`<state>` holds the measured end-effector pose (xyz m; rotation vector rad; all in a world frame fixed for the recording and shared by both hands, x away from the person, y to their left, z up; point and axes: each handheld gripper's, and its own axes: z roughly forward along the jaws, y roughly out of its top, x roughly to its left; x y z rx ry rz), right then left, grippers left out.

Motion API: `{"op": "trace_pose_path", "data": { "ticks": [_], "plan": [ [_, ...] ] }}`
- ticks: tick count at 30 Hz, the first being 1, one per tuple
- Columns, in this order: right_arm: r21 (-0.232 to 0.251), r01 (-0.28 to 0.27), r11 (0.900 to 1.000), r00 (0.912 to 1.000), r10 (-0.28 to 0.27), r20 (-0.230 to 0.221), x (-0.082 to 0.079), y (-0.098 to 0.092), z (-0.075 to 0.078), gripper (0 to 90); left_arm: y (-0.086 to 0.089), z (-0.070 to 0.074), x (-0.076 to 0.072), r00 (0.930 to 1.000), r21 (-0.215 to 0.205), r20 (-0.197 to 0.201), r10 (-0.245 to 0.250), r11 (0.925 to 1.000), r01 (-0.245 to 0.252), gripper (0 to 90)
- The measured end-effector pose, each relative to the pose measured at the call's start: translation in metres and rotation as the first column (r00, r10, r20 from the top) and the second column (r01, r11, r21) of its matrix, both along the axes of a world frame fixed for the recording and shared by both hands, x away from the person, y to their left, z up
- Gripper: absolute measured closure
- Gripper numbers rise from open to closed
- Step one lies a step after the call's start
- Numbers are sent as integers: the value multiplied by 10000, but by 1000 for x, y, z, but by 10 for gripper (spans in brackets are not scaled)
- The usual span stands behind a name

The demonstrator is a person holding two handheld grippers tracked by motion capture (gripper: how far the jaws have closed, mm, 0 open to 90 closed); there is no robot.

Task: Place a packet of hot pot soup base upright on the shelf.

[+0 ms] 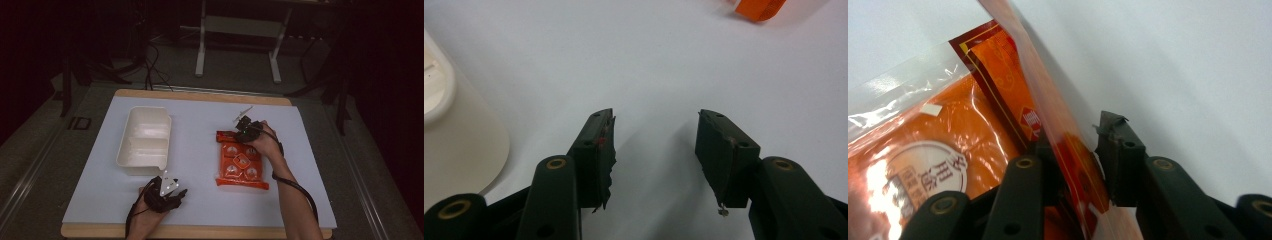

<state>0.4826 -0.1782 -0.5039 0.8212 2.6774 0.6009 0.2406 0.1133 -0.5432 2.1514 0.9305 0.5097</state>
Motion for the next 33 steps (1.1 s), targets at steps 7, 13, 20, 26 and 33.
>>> {"op": "trace_pose_path", "data": {
  "ticks": [7, 13, 20, 26, 33],
  "plan": [
    [124, 109, 9999, 9995, -105, -284, 2, -2, 0, 740, -1, 0, -1, 10000, 56, 34, -52, 10000, 52, 500],
    [-3, -8, 10000, 9995, 7, -310, 2, -2, 0, 753, -1, 0, -1, 10000, 47, 33, -43, 10000, 42, 499],
    [-190, -173, 9997, 9994, 167, -299, 0, -2, 0, 821, -1, 0, -1, 10000, 43, 30, -39, 10000, 39, 499],
    [-589, -227, 9980, 9995, 215, -213, -2, 3, -2, 875, -1, 0, -1, 10000, 42, 32, -34, 10000, 34, 499],
    [-638, -52, 9979, 9998, 41, -178, -3, 4, 0, 891, -1, 0, -1, 10000, 33, 22, -34, 10000, 34, 499]
  ]
}}
